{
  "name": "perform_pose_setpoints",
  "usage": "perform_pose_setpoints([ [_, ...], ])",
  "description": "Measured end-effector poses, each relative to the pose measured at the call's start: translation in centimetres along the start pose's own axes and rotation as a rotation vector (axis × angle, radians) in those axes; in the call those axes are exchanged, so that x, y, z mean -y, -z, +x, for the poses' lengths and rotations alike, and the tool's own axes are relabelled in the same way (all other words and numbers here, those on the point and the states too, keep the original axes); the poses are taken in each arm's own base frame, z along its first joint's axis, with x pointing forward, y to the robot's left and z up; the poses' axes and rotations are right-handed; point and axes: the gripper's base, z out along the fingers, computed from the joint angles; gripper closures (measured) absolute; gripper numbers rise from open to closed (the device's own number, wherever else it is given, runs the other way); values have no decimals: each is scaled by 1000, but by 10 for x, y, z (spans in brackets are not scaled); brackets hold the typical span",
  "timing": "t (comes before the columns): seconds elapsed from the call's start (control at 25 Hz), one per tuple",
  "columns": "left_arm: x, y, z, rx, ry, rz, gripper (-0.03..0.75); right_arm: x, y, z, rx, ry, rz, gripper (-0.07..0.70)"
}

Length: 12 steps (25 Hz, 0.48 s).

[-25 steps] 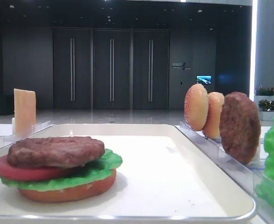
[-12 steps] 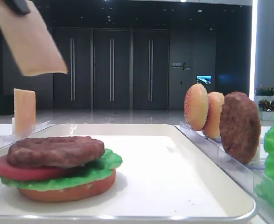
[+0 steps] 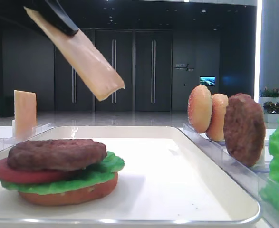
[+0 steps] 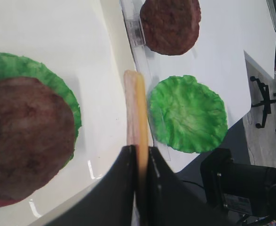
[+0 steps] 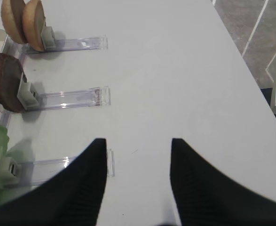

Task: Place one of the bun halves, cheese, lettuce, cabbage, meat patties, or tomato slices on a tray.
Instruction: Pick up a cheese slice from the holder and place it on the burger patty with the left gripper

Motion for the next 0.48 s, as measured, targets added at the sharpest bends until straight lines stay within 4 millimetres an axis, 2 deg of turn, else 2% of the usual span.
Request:
perform_pose_setpoints([
  [0.24, -10, -6, 8, -25, -6, -25, 688, 0, 0, 0, 0, 0, 0, 327],
  [0.48, -13, -7, 7, -8, -31, -53, 688, 0, 0, 0, 0, 0, 0, 328],
])
